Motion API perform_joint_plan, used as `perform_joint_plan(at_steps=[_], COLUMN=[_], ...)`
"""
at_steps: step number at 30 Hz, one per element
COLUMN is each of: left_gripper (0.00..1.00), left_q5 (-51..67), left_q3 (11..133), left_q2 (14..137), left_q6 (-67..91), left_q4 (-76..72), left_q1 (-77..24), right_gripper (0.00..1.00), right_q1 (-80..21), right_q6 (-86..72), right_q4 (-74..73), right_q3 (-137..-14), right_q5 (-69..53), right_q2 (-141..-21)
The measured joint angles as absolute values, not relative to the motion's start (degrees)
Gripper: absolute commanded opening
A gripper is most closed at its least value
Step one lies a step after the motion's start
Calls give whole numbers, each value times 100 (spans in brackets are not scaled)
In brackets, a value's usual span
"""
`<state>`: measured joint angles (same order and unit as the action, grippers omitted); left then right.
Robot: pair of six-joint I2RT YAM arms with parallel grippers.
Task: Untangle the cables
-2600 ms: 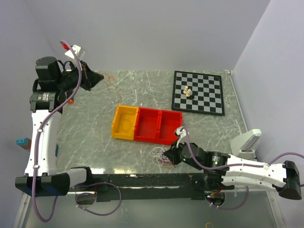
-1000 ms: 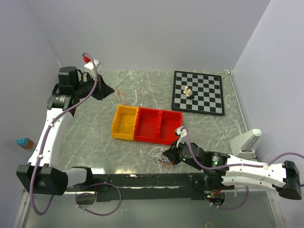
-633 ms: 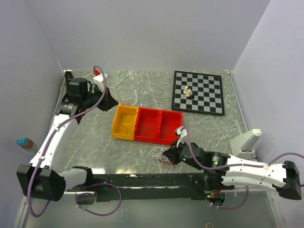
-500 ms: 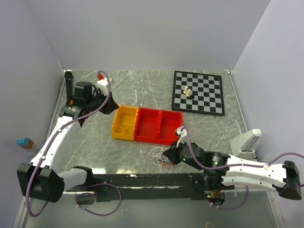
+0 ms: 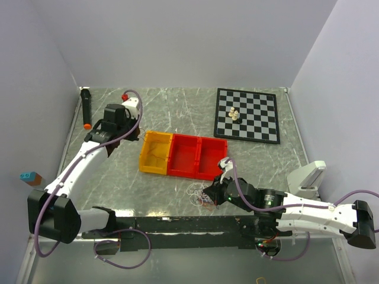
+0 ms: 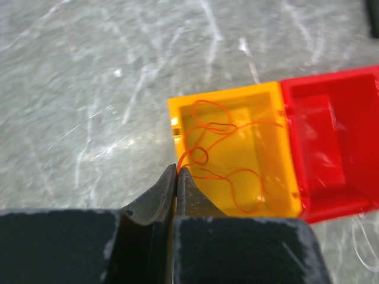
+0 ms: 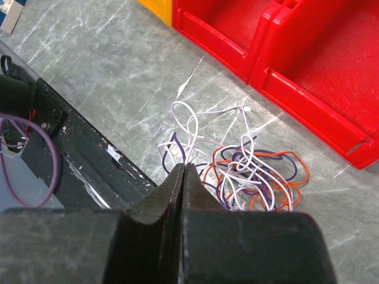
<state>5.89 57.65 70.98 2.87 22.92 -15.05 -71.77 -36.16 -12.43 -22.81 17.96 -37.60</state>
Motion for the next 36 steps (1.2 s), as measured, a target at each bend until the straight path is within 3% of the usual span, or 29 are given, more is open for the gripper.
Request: perform_joint_plan(at_steps=[5,19,30,36], left_gripper=[1,1,1,32], left_q5=[126,276,405,469], left_q3=[5627,5507,5507,5509], left_q2=[7026,6814,8034,8436], left_q6=[460,532,493,248], left_q4=[2161,2171,2134,1837], left_q1=[-1503,-1767,-2499,-2493], right_gripper=[0,0,0,0], right_q1=[-7177,-7177,-7177,-7177], right_q6=[-3616,-3616,-3616,-3612], right_q4=[-1245,-1240,-1240,-1240], right_q3=[-2281,-2281,-2281,-2281], right_q5=[1796,1793,1796,1796], right_q2=[-3791,-3924,-4016,-4007])
